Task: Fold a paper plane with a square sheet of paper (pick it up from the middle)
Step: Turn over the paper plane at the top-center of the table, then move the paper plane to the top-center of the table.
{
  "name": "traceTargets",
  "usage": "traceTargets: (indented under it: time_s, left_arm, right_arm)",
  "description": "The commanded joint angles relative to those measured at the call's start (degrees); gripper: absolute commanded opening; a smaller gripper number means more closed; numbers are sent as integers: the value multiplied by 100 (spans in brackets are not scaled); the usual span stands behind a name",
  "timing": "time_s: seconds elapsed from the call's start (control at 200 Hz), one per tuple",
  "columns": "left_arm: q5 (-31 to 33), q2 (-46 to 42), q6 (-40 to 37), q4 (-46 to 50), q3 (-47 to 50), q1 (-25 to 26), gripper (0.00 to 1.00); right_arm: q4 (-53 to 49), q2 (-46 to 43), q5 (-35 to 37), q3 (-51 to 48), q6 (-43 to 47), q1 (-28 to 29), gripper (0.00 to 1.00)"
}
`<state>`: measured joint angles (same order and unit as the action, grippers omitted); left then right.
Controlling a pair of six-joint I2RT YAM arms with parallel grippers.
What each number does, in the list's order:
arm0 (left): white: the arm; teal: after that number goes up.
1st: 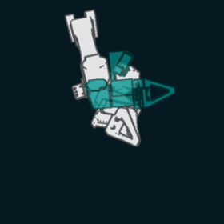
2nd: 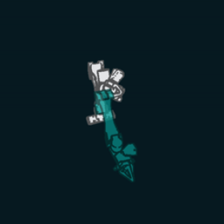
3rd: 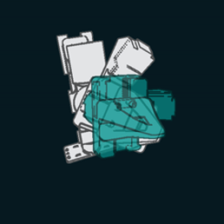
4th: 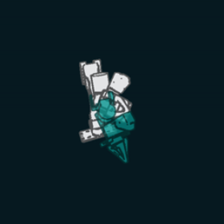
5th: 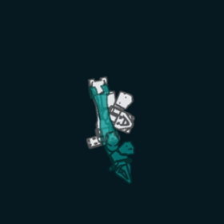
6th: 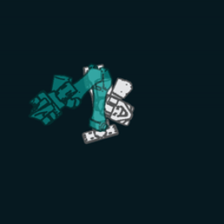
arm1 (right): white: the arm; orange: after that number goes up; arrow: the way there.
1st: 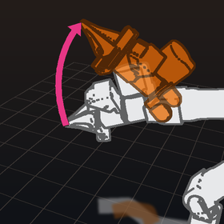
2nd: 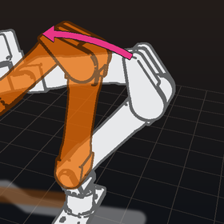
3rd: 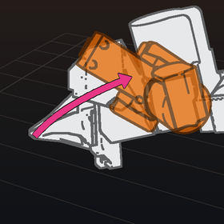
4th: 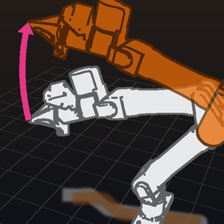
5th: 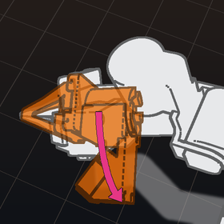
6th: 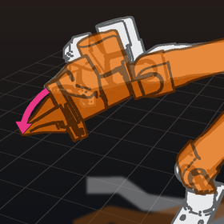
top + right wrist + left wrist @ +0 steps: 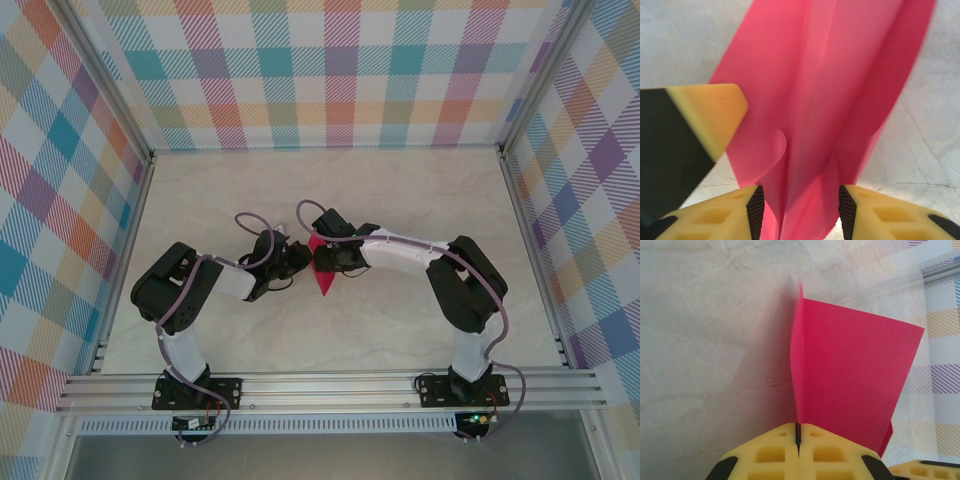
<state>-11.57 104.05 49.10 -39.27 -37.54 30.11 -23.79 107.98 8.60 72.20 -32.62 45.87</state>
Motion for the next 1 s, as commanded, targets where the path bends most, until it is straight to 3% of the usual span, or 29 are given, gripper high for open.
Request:
traceTargets:
  time_s: [0.0,0.225,0.59,0.86,0.995]
  left_arm:
    - [-108,67,38,-160,-69,-73,0]
    - [-117,106,47,-153,-86,-75,1]
    - [-148,80,61,-145,-69,-93,4]
    - [-130,124,106,-125,-88,-110,5]
    - [-143,140,113,-125,-104,-119,5]
  right_arm:
    - [-179,73,18,206,-26,38,47]
    - [-75,165,-249,191,26,38,50]
    - [-116,335,-233,294,-4,37,44]
    - [182,186,-583,5,136,46,57]
    - [279,101,-693,-154,164,45,57]
